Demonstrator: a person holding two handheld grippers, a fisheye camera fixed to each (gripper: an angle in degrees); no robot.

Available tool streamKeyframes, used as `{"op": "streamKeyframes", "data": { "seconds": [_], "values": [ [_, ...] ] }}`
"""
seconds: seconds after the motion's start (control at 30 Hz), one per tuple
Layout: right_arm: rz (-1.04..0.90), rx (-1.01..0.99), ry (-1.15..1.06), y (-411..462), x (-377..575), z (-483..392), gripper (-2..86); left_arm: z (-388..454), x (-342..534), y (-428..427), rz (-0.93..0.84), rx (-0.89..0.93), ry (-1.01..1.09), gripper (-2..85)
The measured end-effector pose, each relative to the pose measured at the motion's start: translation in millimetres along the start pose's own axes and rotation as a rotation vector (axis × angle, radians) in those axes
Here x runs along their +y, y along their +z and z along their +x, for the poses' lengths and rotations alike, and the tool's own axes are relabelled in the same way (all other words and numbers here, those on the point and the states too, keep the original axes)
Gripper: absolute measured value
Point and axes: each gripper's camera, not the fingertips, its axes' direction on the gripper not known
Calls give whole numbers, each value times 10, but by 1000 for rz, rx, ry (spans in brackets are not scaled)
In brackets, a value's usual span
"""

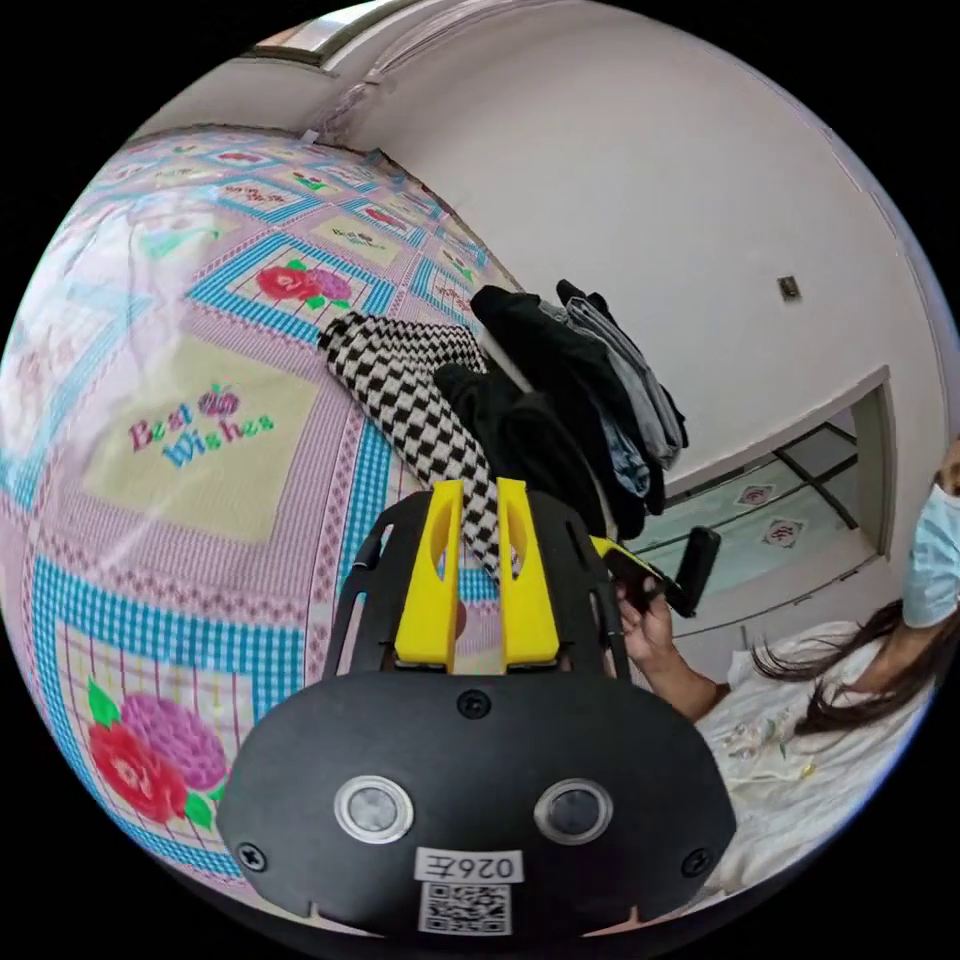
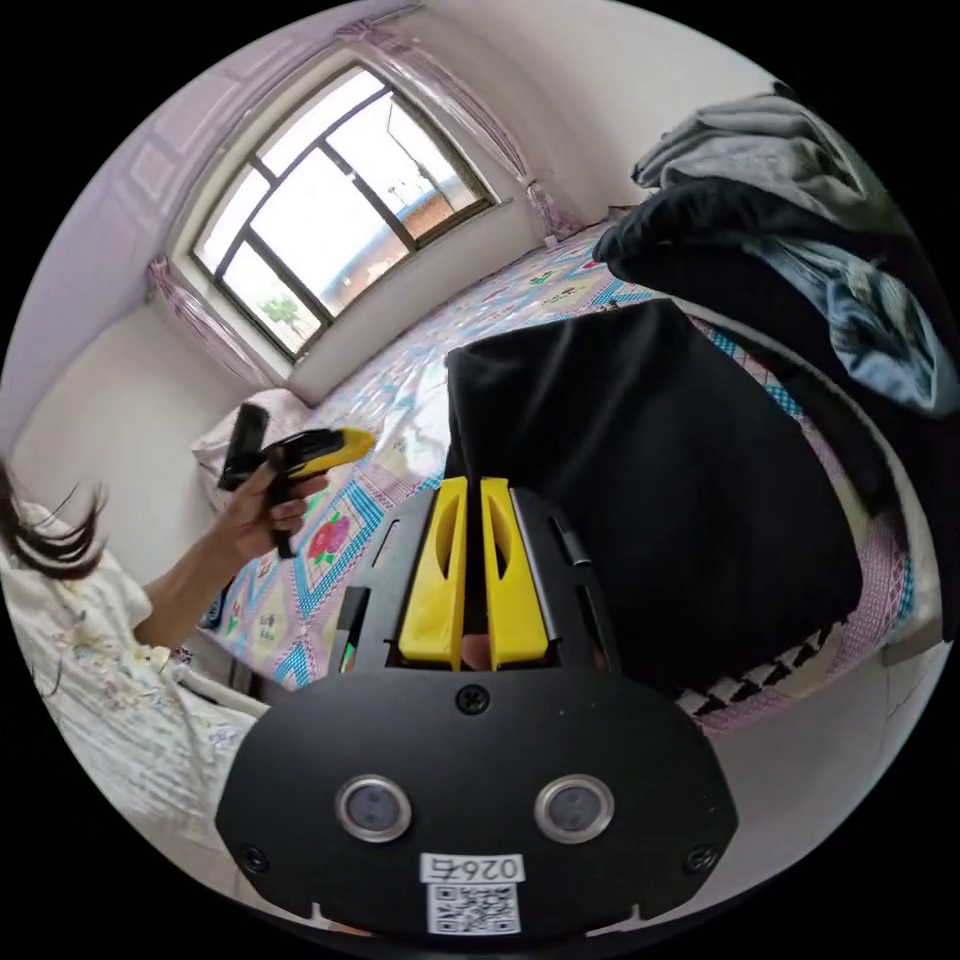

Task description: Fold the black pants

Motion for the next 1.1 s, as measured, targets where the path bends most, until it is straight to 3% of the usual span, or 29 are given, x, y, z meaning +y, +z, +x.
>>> {"op": "streamKeyframes", "data": {
  "seconds": [0.3, 0.47, 0.57, 0.63, 0.9, 1.1],
  "values": [
    [-48, -64, 23, -577, 373, 418, -12, 192, -1052, 1259, -209, -156, 77, 171],
    [-54, -88, 49, -683, 517, 474, -5, 372, -1123, 1658, -339, -406, 165, 104],
    [-42, -94, 43, -867, 472, 542, 17, 611, -1018, 1604, -291, -457, 307, 64],
    [6, -41, 25, -1093, 350, 600, 25, 724, -898, 1462, -214, -417, 378, 54],
    [270, 81, -65, -1663, -465, 740, 43, 698, -171, 369, 50, 148, 448, 40],
    [118, -140, -235, -1106, -1303, 743, 99, 848, 216, -442, 58, 119, 541, 40]
  ]
}}
